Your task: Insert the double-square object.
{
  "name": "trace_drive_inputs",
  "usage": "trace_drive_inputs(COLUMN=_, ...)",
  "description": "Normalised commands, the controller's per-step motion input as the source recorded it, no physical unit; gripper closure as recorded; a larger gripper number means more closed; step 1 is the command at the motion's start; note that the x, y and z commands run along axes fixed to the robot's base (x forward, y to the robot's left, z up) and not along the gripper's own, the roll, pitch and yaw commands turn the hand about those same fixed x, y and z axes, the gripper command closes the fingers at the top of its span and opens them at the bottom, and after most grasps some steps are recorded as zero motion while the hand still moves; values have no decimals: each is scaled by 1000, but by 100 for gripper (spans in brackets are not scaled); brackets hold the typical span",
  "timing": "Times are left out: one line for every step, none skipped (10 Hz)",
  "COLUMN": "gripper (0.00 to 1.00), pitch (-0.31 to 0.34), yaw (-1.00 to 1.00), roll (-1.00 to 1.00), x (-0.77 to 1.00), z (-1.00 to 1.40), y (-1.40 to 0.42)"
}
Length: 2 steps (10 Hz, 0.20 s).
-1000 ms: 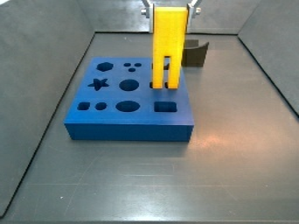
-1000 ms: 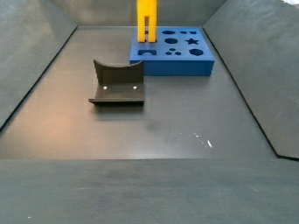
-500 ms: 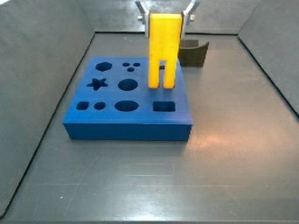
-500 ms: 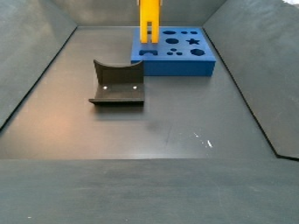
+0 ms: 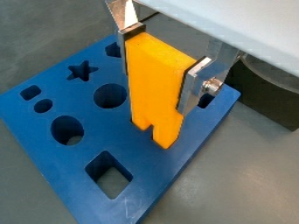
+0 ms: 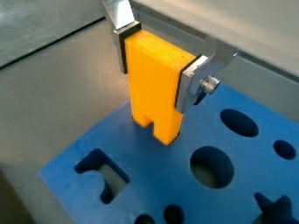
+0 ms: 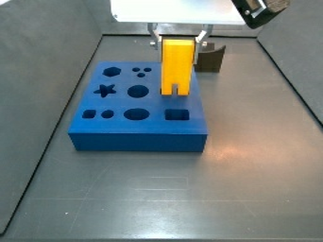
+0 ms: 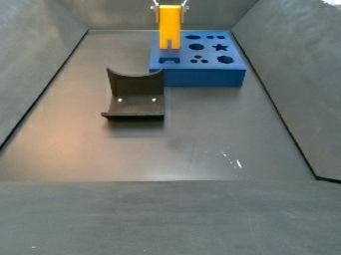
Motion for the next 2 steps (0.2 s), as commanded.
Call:
trace_drive_inputs(gripper=100, pitch=-11, yaw=0, roll=24, x=0, z=-189, y=0)
trace_drive_inputs(gripper=100, pitch=0, yaw=0, roll=0, x=0, z=0, y=0)
